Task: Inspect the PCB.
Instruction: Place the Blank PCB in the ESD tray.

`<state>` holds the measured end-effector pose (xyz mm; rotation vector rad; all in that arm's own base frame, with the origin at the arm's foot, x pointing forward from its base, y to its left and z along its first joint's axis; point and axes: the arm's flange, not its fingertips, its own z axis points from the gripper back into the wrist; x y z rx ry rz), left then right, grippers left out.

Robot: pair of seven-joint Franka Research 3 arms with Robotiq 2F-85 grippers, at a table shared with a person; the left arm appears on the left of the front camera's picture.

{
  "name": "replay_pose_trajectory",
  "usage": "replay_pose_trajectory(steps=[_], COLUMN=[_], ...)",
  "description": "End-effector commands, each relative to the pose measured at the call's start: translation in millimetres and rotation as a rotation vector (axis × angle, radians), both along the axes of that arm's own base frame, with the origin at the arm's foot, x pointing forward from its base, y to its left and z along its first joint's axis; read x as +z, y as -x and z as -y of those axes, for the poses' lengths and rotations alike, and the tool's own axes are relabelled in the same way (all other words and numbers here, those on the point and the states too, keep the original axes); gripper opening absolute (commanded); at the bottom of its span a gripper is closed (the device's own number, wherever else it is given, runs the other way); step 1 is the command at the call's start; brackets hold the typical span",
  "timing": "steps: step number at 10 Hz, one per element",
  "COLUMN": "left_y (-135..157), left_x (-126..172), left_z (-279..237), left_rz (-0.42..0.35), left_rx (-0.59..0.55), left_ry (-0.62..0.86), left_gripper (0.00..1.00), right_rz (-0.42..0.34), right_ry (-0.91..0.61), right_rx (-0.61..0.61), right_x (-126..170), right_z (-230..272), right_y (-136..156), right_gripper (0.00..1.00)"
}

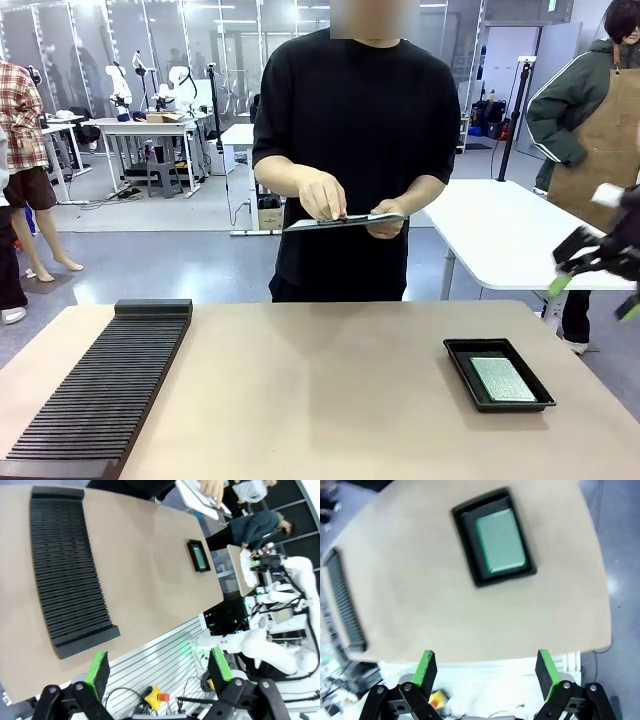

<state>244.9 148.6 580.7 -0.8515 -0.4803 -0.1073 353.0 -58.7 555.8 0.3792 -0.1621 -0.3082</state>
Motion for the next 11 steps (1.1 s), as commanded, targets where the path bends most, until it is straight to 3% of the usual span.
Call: replay_pose_trajectory(steps=[1, 3, 5, 8, 10, 11], left_y=[1, 1, 1, 1, 1, 1], left_x=[1, 1, 1, 1, 1, 1], left_z=[0, 0, 0, 0, 0, 0], left_rz=[-0.009, -0.009, -0.009, -0.009, -0.009, -0.009], left_rx=[0.001, 0.001, 0.001, 0.001, 0.001, 0.001], left_ry=[-0.016, -0.016, -0.016, -0.016, -0.016, -0.016], left_gripper=[1.00, 1.00, 1.00, 1.00, 1.00, 1.00], right_rz=[-0.003, 0.076, 0.166, 0.218, 0.229, 0.198], right_ry=[-0.170, -0.358, -0.454, -0.518, -0.554, -0.506], right_rx=[0.064, 0.131, 0.170, 0.171, 0.167, 0.154], right_x=[16, 19, 11, 2, -4, 4], right_z=[29, 59, 76, 83, 79, 87], right_y=[29, 70, 103, 130, 127, 128], right_gripper=[1.00, 1.00, 1.00, 1.00, 1.00, 1.00])
